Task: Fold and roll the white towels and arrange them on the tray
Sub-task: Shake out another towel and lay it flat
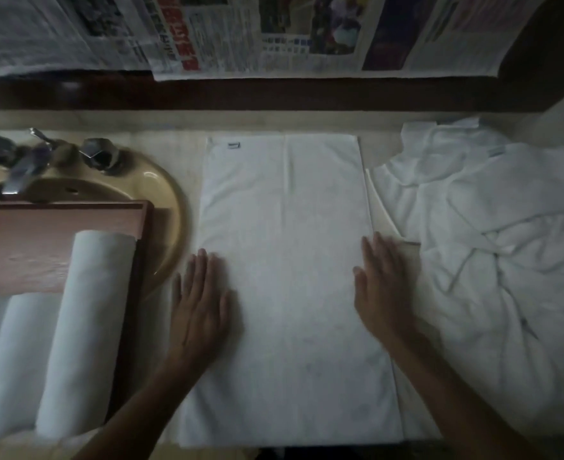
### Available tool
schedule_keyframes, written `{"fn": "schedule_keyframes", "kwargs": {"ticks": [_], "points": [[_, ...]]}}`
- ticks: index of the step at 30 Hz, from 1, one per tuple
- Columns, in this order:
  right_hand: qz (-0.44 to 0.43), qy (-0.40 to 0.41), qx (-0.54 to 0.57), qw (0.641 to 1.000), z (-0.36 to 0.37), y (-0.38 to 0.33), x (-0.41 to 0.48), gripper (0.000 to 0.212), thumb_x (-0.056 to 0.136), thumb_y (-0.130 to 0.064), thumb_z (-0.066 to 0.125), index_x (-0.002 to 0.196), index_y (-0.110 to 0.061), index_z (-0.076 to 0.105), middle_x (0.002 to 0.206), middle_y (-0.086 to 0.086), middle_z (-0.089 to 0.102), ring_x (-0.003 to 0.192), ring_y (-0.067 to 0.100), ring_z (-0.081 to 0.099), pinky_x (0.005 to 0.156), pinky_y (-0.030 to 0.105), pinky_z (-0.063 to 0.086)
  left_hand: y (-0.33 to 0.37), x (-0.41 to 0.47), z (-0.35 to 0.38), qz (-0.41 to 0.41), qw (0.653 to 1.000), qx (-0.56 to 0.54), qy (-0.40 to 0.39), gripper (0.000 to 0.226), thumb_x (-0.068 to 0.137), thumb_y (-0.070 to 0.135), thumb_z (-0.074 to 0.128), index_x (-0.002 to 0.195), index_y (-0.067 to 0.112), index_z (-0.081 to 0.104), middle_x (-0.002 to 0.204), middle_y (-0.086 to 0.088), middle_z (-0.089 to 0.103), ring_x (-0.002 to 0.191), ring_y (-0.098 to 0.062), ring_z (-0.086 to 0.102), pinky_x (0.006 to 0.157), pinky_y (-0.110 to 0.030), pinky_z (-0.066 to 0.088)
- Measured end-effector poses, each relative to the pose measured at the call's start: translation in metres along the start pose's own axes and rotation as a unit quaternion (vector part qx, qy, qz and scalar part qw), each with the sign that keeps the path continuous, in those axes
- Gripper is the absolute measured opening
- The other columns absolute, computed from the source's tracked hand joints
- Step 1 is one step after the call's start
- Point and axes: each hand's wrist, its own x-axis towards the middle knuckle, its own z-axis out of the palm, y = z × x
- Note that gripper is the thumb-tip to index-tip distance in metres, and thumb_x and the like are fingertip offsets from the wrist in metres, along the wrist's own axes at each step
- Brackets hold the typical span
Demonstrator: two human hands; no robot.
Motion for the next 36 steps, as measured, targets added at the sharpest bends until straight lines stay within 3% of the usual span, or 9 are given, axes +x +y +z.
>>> {"fn": "schedule_keyframes", "kwargs": {"ticks": [4, 6, 10, 14, 16, 18, 24, 36], "points": [[-0.091, -0.096, 0.029, 0.991, 0.005, -0.075, -0.079, 0.053, 0.104, -0.03, 0.045, 0.156, -0.015, 0.043, 0.167, 0.012, 0.029, 0.156, 0.031, 0.02, 0.124, 0.058, 0.02, 0.059, -0.055, 0.016, 0.083, 0.994, -0.057, -0.046, 0.063, 0.104, 0.034, 0.033, 0.161, 0.008, 0.026, 0.171, -0.009, 0.018, 0.158, -0.026, 0.015, 0.125, -0.055, 0.017], [-0.107, -0.101, 0.018, 0.989, 0.003, -0.064, -0.091, 0.053, 0.105, -0.031, 0.045, 0.156, -0.018, 0.043, 0.167, 0.009, 0.028, 0.157, 0.029, 0.02, 0.123, 0.058, 0.02, 0.049, -0.07, 0.014, 0.094, 0.994, -0.042, -0.046, 0.061, 0.105, 0.035, 0.036, 0.161, 0.011, 0.029, 0.17, -0.006, 0.02, 0.158, -0.025, 0.018, 0.123, -0.057, 0.022], [-0.029, -0.085, -0.061, 0.994, -0.015, 0.004, -0.078, 0.053, 0.107, -0.036, 0.035, 0.155, -0.013, 0.044, 0.165, 0.012, 0.033, 0.153, 0.034, 0.029, 0.12, 0.058, 0.026, -0.017, -0.089, -0.004, 0.054, 0.998, 0.012, -0.03, 0.062, 0.105, 0.037, 0.035, 0.16, 0.008, 0.029, 0.17, -0.008, 0.02, 0.157, -0.028, 0.019, 0.119, -0.062, 0.027], [0.019, -0.098, -0.067, 0.993, -0.031, -0.002, -0.102, 0.063, 0.107, -0.047, 0.031, 0.16, -0.012, 0.034, 0.167, 0.018, 0.024, 0.153, 0.04, 0.024, 0.123, 0.058, 0.021, -0.013, -0.114, -0.017, 0.0, 0.999, -0.003, -0.038, 0.07, 0.105, 0.044, 0.032, 0.163, 0.009, 0.018, 0.172, -0.011, 0.007, 0.159, -0.027, 0.005, 0.125, -0.061, 0.013], [-0.016, -0.13, -0.049, 0.99, -0.024, -0.048, -0.137, 0.067, 0.105, -0.05, 0.035, 0.163, -0.018, 0.027, 0.171, 0.014, 0.014, 0.157, 0.036, 0.012, 0.125, 0.058, 0.014, 0.018, -0.129, -0.02, 0.045, 0.997, -0.012, -0.066, 0.071, 0.104, 0.048, 0.031, 0.165, 0.015, 0.012, 0.172, -0.011, 0.002, 0.159, -0.026, 0.0, 0.127, -0.056, 0.004], [-0.06, -0.165, -0.038, 0.984, -0.018, -0.081, -0.17, 0.068, 0.103, -0.054, 0.036, 0.163, -0.024, 0.025, 0.172, 0.009, 0.011, 0.159, 0.031, 0.007, 0.125, 0.059, 0.011, 0.034, -0.148, -0.014, 0.088, 0.991, -0.016, -0.102, 0.07, 0.106, 0.05, 0.029, 0.165, 0.02, 0.009, 0.173, -0.007, -0.002, 0.159, -0.025, -0.003, 0.127, -0.057, 0.007], [-0.031, -0.156, -0.045, 0.986, -0.034, -0.058, -0.204, 0.063, 0.107, -0.05, 0.033, 0.162, -0.022, 0.028, 0.172, 0.004, 0.015, 0.159, 0.023, 0.009, 0.126, 0.052, 0.017, -0.01, -0.185, -0.02, 0.087, 0.991, 0.02, -0.104, 0.068, 0.107, 0.052, 0.028, 0.164, 0.017, 0.016, 0.173, -0.006, 0.005, 0.159, -0.024, 0.005, 0.126, -0.053, 0.018], [-0.032, -0.142, -0.012, 0.989, -0.041, -0.061, -0.225, 0.058, 0.105, -0.046, 0.042, 0.156, -0.019, 0.042, 0.166, 0.008, 0.031, 0.154, 0.028, 0.026, 0.122, 0.05, 0.028, -0.005, -0.21, -0.032, 0.063, 0.991, 0.013, -0.122, 0.073, 0.104, 0.056, 0.027, 0.164, 0.016, 0.019, 0.172, -0.006, 0.009, 0.159, -0.022, 0.005, 0.127, -0.051, 0.012]]}}
